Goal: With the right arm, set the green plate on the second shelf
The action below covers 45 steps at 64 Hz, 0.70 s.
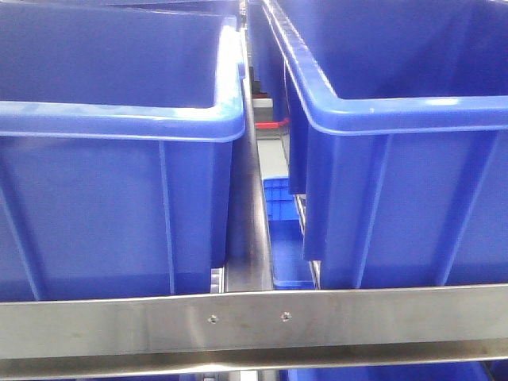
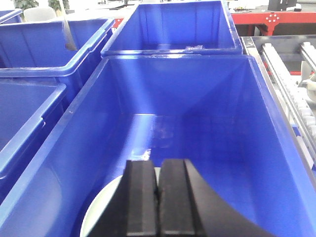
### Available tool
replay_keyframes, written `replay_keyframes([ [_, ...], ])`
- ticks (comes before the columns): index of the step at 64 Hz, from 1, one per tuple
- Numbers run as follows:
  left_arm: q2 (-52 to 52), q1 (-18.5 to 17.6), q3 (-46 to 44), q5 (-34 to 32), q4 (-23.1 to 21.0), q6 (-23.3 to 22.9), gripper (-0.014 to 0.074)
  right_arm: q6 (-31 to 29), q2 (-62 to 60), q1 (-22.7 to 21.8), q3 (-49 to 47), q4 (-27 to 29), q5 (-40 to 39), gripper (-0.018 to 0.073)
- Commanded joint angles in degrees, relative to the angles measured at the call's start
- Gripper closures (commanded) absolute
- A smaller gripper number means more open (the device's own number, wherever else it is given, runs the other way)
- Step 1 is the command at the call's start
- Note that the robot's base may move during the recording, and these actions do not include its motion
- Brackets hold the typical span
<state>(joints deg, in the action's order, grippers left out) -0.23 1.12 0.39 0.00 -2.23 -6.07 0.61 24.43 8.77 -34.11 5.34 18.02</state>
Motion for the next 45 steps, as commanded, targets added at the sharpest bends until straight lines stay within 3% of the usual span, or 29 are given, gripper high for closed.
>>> replay_keyframes([
  [1, -1.03, 0.02, 2.34, -4.67, -0.34, -0.17, 0.0466, -0.26, -0.77, -0.04, 0.39, -0.83, -4.31, 0.0510],
  [11, -1.03, 0.02, 2.34, -4.67, -0.34, -0.17, 0.0466, -0.26, -7.96, -1.37, 10.22, -3.04, -8.05, 0.0510],
  [30, -1.03, 0.02, 2.34, -4.67, -0.34, -0.17, 0.0466, 0.23, -26.44, -9.14, 34.74, -2.38, -28.46, 0.0510],
  [45, -1.03, 0.02, 2.34, -4.64, -0.34, -0.17, 0.0466, -0.02, -26.10, -9.16, 34.64, -3.31, -20.74, 0.0510],
])
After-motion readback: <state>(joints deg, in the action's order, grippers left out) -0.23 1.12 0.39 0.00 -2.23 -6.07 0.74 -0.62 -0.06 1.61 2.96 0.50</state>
